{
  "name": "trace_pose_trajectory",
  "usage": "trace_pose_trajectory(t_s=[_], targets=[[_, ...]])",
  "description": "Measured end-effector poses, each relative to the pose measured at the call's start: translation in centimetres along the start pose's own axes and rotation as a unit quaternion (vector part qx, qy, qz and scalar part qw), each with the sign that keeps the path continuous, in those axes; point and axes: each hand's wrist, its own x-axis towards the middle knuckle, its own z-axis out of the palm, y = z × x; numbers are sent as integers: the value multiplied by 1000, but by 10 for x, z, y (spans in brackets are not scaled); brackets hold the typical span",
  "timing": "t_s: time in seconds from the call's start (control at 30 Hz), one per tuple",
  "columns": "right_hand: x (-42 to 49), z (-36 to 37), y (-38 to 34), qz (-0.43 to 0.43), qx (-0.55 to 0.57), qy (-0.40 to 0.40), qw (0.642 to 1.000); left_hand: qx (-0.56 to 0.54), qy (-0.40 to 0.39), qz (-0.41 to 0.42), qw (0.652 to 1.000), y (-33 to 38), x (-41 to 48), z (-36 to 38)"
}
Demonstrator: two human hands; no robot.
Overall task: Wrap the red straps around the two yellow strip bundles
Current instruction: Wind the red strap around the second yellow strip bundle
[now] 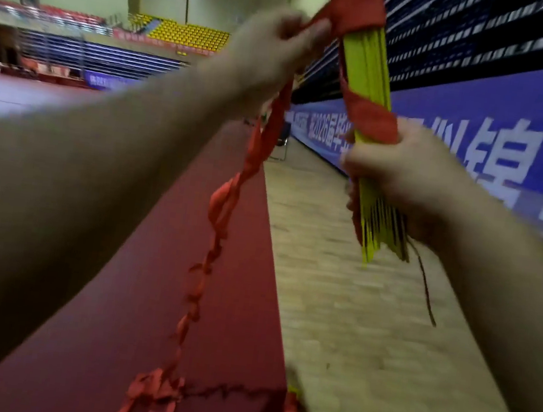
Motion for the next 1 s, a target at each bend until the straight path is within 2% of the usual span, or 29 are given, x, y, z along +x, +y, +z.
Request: trace_pose_trajectory(t_s=[0.13,0.23,0.33,0.47,0.53,0.6,0.73,0.83,0.9,1.0], targets=[[-43,24,67,72,2,-22,997,36,1,-78,996,-42,-72,42],[-82,48,113,131,5,-51,990,17,-30,-162,986,-87,-141,70],[-103,66,144,186,1,-61,981,-20,-52,-253,966,-122,-195,86],[-110,76,156,194,-18,-79,978,-97,-28,-373,922,-132,-218,99],[-100,75,149,171,-20,-72,982,-131,16,-338,932,-129,-192,91],[-80,68,132,124,-13,-42,991,-133,51,-245,959,-114,-144,73],[-45,65,92,56,156,0,986,-163,15,-105,981,-65,-72,49],[-53,74,104,69,233,-5,970,-110,-50,-92,988,-70,-91,68],[-71,81,133,106,279,-43,954,-66,-67,-108,990,-90,-131,85],[-98,89,179,209,336,-92,914,-165,-59,-208,962,-127,-196,105]])
